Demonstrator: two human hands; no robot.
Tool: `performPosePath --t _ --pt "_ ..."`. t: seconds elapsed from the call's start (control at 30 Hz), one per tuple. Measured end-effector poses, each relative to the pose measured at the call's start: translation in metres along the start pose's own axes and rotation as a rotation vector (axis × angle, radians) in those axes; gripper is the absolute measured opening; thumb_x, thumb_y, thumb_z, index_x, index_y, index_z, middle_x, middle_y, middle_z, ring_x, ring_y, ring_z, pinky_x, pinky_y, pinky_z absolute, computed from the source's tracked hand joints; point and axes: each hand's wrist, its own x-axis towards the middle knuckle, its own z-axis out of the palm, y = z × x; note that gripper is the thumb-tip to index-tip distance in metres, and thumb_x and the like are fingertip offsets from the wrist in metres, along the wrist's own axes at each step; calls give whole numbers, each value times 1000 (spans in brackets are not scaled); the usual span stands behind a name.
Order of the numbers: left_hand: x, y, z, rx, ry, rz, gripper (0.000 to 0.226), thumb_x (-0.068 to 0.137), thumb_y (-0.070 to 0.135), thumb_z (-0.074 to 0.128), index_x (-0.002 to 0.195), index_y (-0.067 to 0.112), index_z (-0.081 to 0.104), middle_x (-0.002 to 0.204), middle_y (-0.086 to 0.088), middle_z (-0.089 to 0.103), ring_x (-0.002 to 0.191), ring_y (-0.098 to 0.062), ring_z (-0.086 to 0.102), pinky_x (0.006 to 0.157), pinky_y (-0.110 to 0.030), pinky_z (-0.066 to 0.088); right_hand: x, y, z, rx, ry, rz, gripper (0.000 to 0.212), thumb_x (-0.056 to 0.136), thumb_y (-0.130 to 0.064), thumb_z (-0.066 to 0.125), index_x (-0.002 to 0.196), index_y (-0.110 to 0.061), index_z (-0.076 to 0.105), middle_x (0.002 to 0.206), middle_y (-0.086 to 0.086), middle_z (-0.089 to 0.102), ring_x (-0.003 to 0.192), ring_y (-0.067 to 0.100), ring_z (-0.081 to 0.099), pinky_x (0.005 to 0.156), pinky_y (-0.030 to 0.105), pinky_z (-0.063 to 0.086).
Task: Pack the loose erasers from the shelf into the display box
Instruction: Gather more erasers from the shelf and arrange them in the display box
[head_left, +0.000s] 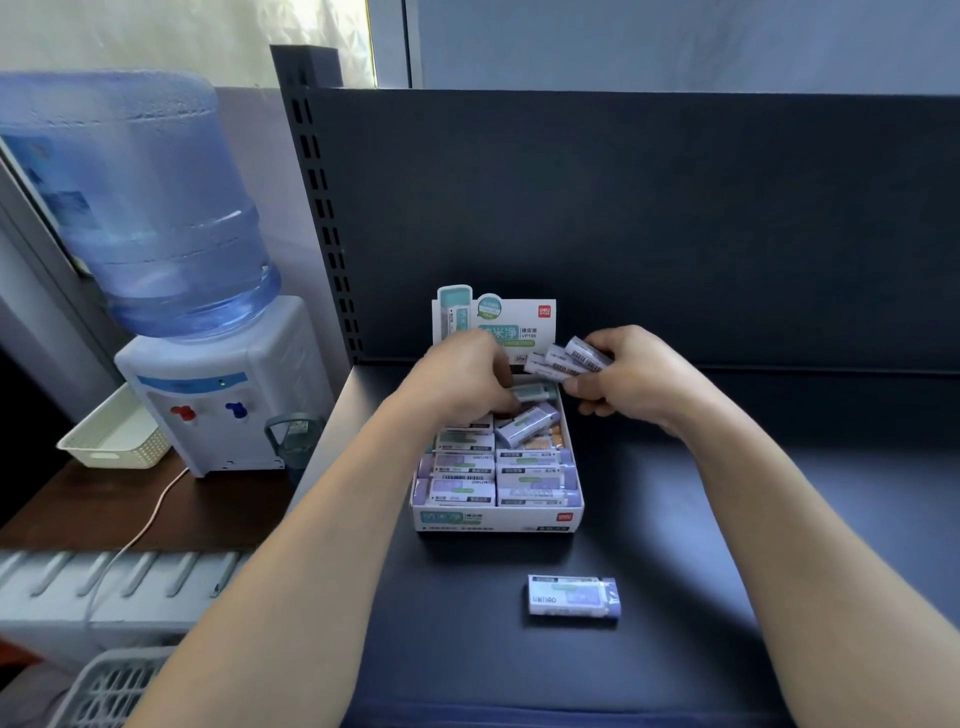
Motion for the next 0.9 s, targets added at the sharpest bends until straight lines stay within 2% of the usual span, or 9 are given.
performPosePath --t 0.1,0.23,0.37,0.57,0.67,0.73,0.8,0.9 --pt "-1 -2 1 -94 36 -9 21 74 24 78 91 14 72 82 1 65 80 -17 62 71 -30 51 1 0 -2 9 9 -4 7 85 -6 67 91 -6 62 82 9 66 64 19 65 57 24 52" --pt "-1 2 8 -6 81 -31 21 74 26 76 94 18 75 91 1 69 87 -18 62 78 -36 54 1 1 -3 8 24 -15 13 84 -5 67 95 0 62 82 10 66 64 20 66 56 24 52" --pt "-1 7 10 121 95 -47 16 75 21 70 91 15 72 89 -2 67 83 -21 61 70 -34 54 1 2 -4 6 30 -22 13 84 -5 67 95 -2 63 84 12 68 66 21 67 58 26 53" --pt "0 8 12 173 150 -10 13 80 13 68 92 13 73 91 -6 68 84 -27 62 69 -37 53 0 -1 -1 0 17 -34 13 84 -5 67 95 -1 63 88 14 69 70 23 67 62 28 55" --pt "-2 6 9 84 121 -3 17 77 19 75 92 11 74 91 -5 68 85 -24 63 76 -38 55 -1 -2 -1 1 7 -35 13 84 -5 67 95 -1 63 86 13 68 69 22 67 60 27 54" --pt "-3 2 3 -18 85 2 18 76 21 76 92 12 74 90 -3 68 85 -20 63 76 -33 53 -2 -2 -1 2 9 -35 12 84 -5 67 95 -1 63 84 12 67 68 22 66 57 25 52" --pt "-4 -2 -2 -92 57 2 15 81 20 71 94 15 75 91 0 70 88 -17 63 78 -30 51 -2 -2 -1 -1 6 -39 12 84 -5 67 95 -1 63 85 12 67 67 21 66 56 23 52" --pt "-5 -5 -6 -53 -6 2 17 87 18 64 99 18 75 98 1 71 93 -17 62 86 -32 51 -2 -3 0 -14 -7 -51 12 85 -5 65 96 -2 63 88 14 69 67 20 66 57 24 53"
